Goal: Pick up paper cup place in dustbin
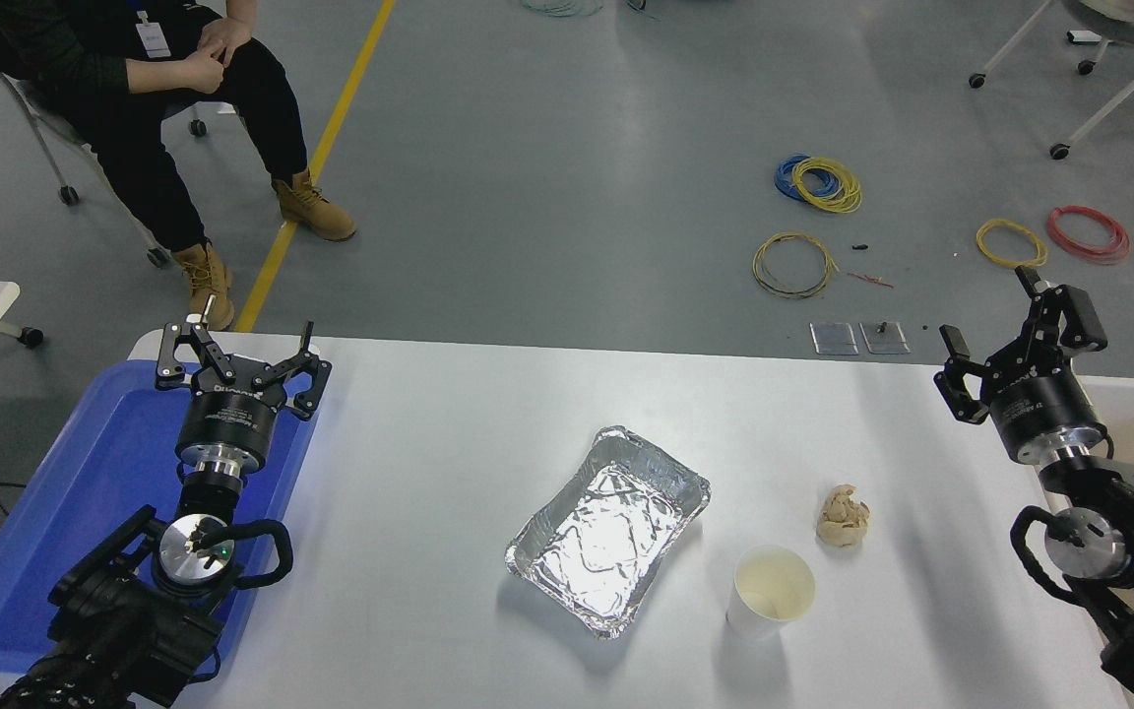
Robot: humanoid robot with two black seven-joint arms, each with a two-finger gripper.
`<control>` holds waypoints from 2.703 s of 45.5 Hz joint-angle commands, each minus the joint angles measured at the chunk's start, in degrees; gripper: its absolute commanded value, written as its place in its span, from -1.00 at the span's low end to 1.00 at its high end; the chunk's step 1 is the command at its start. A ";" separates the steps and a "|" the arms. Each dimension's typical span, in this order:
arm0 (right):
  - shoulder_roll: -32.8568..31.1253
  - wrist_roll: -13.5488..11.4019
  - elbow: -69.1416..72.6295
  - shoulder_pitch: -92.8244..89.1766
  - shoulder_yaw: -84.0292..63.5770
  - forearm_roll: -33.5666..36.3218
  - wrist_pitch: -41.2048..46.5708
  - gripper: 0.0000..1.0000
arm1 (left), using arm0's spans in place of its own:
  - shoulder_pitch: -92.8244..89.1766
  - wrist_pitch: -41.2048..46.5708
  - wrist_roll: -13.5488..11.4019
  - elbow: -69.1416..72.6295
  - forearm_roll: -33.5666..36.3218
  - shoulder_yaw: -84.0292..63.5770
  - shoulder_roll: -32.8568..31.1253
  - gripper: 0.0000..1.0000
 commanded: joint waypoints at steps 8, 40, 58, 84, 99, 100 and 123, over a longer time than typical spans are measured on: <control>-5.54 0.01 -0.52 7.09 -11.62 0.09 -3.16 1.00 | 0.00 -0.03 0.00 0.00 0.00 0.00 -0.02 1.00; -8.89 -1.83 4.22 54.28 -104.07 10.54 -6.42 1.00 | 0.00 -0.03 0.00 0.00 0.09 0.00 -0.02 1.00; 6.14 -8.17 11.51 70.90 -128.34 11.08 -0.71 1.00 | 0.00 -0.03 0.00 0.00 0.00 0.00 0.07 1.00; 7.64 -8.34 29.61 86.55 -133.00 9.58 12.74 1.00 | 0.00 -0.03 0.09 0.00 0.00 0.00 -0.02 1.00; 8.34 -8.34 34.80 88.22 -134.50 9.49 16.08 1.00 | 0.00 -0.03 0.00 0.00 0.00 0.00 -0.02 1.00; 8.43 -8.34 35.16 88.39 -134.50 9.49 16.08 1.00 | 0.00 -0.03 0.09 0.00 0.00 0.00 -0.02 1.00; 10.98 -10.28 40.70 87.25 -134.42 8.70 15.03 1.00 | 0.09 -0.03 0.00 0.00 0.00 0.00 -0.02 1.00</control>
